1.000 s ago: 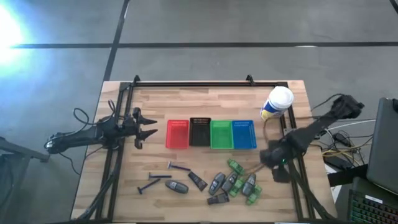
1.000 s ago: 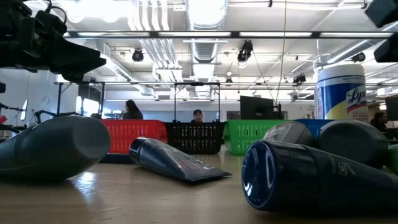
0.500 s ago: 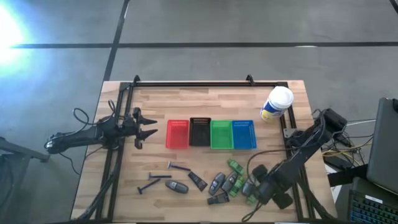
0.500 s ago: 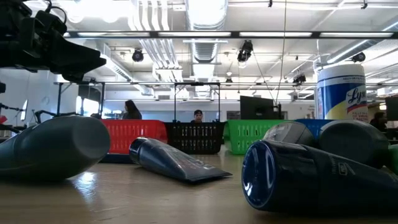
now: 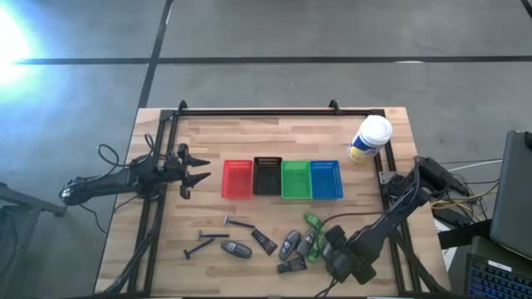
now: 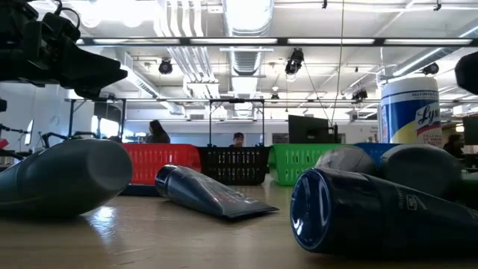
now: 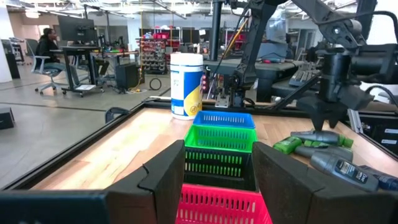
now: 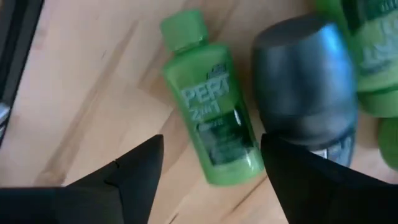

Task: Pick & Place Travel size toiletries
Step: Put the green shampoo into the blue bin

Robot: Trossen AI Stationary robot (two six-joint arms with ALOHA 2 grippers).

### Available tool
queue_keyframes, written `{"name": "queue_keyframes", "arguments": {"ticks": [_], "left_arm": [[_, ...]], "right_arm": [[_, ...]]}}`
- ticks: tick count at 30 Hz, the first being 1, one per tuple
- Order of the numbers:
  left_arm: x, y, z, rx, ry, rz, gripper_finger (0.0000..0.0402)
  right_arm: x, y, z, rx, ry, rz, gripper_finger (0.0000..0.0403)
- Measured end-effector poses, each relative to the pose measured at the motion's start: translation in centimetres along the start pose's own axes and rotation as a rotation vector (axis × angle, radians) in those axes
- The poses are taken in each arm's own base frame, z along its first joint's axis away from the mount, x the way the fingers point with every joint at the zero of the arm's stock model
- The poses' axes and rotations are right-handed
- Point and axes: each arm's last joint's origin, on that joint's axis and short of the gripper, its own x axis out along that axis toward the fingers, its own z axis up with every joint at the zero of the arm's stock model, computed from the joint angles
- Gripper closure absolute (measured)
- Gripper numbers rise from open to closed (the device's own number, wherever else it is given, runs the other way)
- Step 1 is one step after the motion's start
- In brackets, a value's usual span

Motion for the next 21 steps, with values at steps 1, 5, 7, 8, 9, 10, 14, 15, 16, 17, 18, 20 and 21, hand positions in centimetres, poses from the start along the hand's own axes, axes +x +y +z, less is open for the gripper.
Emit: {"name": "queue_keyframes", "arguments": {"ticks": [1, 5, 7, 8, 9, 10, 14, 15, 16, 17, 18, 20, 21], "left_arm": [[0.0, 0.0, 0.0, 0.0, 0.0, 0.001, 0.0209], [0.0, 0.0, 0.0, 0.0, 0.0, 0.0, 0.0209], [0.0, 0.0, 0.0, 0.0, 0.0, 0.001, 0.0209], [0.0, 0.0, 0.0, 0.0, 0.0, 0.001, 0.0209], [0.0, 0.0, 0.0, 0.0, 0.0, 0.0, 0.0209], [0.0, 0.0, 0.0, 0.0, 0.0, 0.0, 0.0209], [0.0, 0.0, 0.0, 0.0, 0.0, 0.001, 0.0209], [0.0, 0.0, 0.0, 0.0, 0.0, 0.0, 0.0209], [0.0, 0.0, 0.0, 0.0, 0.0, 0.001, 0.0209], [0.0, 0.0, 0.0, 0.0, 0.0, 0.0, 0.0209], [0.0, 0.0, 0.0, 0.0, 0.0, 0.001, 0.0209], [0.0, 0.0, 0.0, 0.0, 0.0, 0.001, 0.0209], [0.0, 0.0, 0.0, 0.0, 0.001, 0.001, 0.0209]], "right_arm": [[0.4, 0.0, 0.1, -0.001, 0.012, -0.003, 0.015], [1.9, -0.1, 0.3, 0.004, 0.064, -0.013, 0.0171], [2.5, -0.2, 0.3, 0.015, 0.079, -0.018, 0.018], [2.6, -0.2, 0.3, 0.024, 0.081, -0.019, 0.0184], [2.7, -0.2, 0.4, 0.03, 0.083, -0.02, 0.0189], [2.7, -0.2, 0.4, 0.04, 0.081, -0.02, 0.0195], [2.3, -0.1, 0.4, 0.094, 0.053, -0.019, 0.0236], [2.1, -0.1, 0.5, 0.11, 0.034, -0.014, 0.0249], [1.8, 0.1, 0.5, 0.128, 0.016, -0.009, 0.0262], [1.5, 0.2, 0.4, 0.148, 0.005, -0.005, 0.0274], [1.0, 0.4, 0.2, 0.171, -0.001, -0.002, 0.0284], [-0.1, 0.9, -0.2, 0.232, -0.031, 0.011, 0.0288], [-0.8, 1.2, -0.5, 0.275, -0.042, 0.018, 0.0288]]}}
